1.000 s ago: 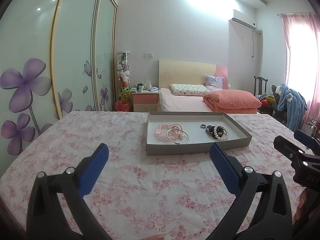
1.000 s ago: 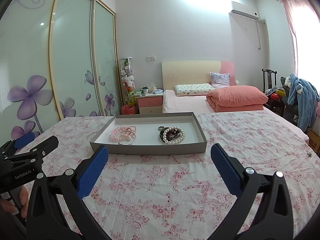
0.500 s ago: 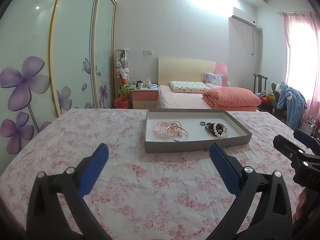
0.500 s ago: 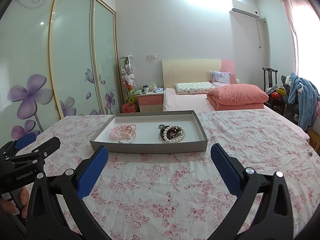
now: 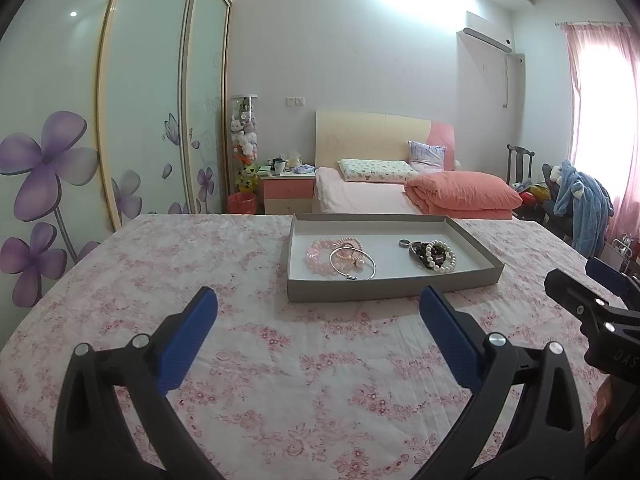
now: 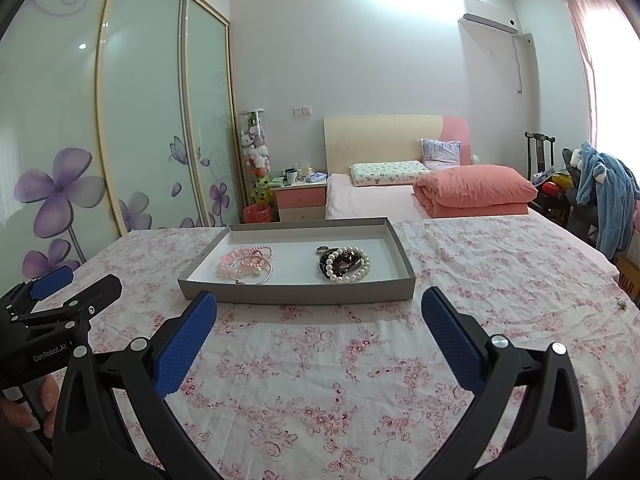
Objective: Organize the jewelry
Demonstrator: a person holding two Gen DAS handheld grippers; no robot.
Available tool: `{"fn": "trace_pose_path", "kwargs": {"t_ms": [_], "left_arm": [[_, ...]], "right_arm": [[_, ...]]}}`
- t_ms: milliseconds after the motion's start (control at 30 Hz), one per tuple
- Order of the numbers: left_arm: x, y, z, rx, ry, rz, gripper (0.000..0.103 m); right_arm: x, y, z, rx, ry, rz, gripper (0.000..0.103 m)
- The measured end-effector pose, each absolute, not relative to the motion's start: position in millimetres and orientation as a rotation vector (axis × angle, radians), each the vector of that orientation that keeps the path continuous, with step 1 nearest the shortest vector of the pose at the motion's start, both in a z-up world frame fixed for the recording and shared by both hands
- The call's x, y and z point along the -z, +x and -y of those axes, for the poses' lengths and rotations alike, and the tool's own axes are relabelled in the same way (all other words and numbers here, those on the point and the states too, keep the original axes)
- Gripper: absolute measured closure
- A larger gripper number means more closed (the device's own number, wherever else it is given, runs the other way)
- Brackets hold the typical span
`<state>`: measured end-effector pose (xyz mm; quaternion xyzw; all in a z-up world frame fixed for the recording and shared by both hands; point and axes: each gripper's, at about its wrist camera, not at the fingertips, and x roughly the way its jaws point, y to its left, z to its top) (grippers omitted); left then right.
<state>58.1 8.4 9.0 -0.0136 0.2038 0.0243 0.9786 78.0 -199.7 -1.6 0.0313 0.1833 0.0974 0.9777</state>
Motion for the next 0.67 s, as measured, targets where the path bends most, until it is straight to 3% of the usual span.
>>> {"fn": "trace_pose_path", "kwargs": {"t_ms": [667], "left_arm": [[-4.6,60.8,-7.8,-0.045,-0.03,-0.427,0.004]], "right_arm": [[3.8,81.7,201.5,-0.193,0.069,-0.384,0.002]]}}
